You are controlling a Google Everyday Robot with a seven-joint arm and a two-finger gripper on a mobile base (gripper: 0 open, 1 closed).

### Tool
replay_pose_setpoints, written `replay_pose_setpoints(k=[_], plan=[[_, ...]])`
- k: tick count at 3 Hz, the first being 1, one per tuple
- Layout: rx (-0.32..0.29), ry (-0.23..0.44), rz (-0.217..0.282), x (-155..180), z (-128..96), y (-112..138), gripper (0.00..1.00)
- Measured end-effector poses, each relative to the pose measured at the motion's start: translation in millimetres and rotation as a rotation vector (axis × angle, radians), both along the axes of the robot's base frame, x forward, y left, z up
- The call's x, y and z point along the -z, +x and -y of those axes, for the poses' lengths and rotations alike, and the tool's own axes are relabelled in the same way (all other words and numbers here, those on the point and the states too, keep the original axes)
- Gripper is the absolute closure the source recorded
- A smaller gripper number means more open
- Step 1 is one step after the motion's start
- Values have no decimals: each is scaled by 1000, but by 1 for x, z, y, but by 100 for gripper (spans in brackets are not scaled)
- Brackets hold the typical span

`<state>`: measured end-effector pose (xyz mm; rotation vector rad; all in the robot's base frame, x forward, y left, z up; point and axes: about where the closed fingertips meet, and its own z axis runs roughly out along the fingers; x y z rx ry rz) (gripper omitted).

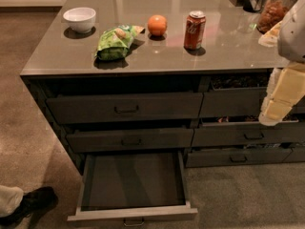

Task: Place green rice chip bag into bottom drawer

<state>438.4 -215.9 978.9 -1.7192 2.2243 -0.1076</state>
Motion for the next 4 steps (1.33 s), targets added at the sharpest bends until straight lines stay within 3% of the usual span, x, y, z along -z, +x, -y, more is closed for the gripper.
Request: replay_pose_setpoints(k=[1, 2, 3, 4], plan=[[0, 0, 0, 0, 0, 0, 0], [3, 58, 33, -10, -13, 7, 0], [17, 193, 62, -22, -38, 33, 0], [52, 388, 48, -27, -80, 68, 0]])
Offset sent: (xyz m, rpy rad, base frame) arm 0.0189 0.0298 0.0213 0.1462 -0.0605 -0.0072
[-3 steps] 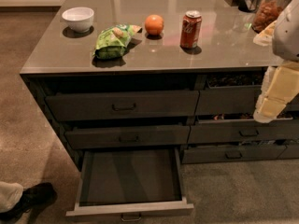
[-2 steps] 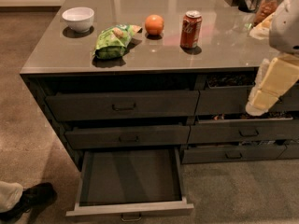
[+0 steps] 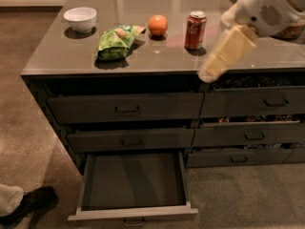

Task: Place green rice chip bag into bottom drawer

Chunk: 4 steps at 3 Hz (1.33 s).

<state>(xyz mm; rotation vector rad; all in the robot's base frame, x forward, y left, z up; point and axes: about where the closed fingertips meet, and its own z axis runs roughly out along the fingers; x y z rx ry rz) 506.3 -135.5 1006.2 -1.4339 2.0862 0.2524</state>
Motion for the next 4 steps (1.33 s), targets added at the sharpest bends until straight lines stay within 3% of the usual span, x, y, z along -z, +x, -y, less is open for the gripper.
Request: replay_pose_setpoints(k=[1, 2, 3, 4], plan=[[88, 161, -40, -4, -45, 39, 0], [89, 162, -40, -4, -45, 39, 0], [135, 201, 0, -2, -50, 54, 0], [181, 255, 65, 1, -74, 101, 0]])
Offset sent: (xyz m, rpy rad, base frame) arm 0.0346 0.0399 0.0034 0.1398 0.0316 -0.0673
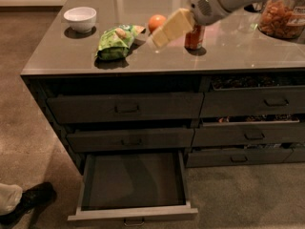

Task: Place green rice chip bag into bottom drawer

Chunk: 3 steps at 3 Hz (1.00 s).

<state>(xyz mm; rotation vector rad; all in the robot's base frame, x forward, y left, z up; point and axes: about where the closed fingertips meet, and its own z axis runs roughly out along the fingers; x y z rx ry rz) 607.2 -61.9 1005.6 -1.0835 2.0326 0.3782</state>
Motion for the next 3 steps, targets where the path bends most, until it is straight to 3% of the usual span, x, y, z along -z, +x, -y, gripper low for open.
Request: replay_pose_setpoints(k=[1, 2, 3], plan=[[26, 32, 49, 5, -37, 54, 0], [27, 26, 54, 18, -79, 92, 0], [-1, -37, 49, 47, -119, 107, 0]])
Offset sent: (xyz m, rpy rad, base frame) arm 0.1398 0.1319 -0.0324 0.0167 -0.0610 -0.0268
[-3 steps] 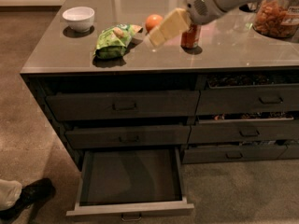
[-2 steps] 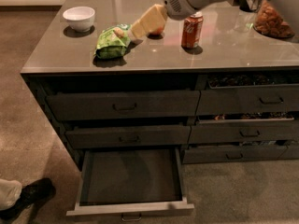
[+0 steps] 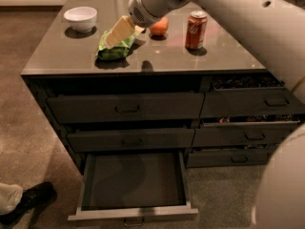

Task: Place green rice chip bag into bottom drawer

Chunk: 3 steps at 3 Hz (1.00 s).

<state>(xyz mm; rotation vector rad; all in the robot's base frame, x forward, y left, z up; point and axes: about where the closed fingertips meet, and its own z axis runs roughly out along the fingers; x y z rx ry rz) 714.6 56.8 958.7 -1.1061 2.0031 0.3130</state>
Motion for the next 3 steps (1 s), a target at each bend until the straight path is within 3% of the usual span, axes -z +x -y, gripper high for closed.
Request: replay_pose_setpoints(k=[1, 2, 3], plan=[[-19, -36, -46, 48, -14, 16, 0], [-19, -36, -47, 48, -14, 16, 0], [-44, 8, -66, 65, -28, 27, 0]])
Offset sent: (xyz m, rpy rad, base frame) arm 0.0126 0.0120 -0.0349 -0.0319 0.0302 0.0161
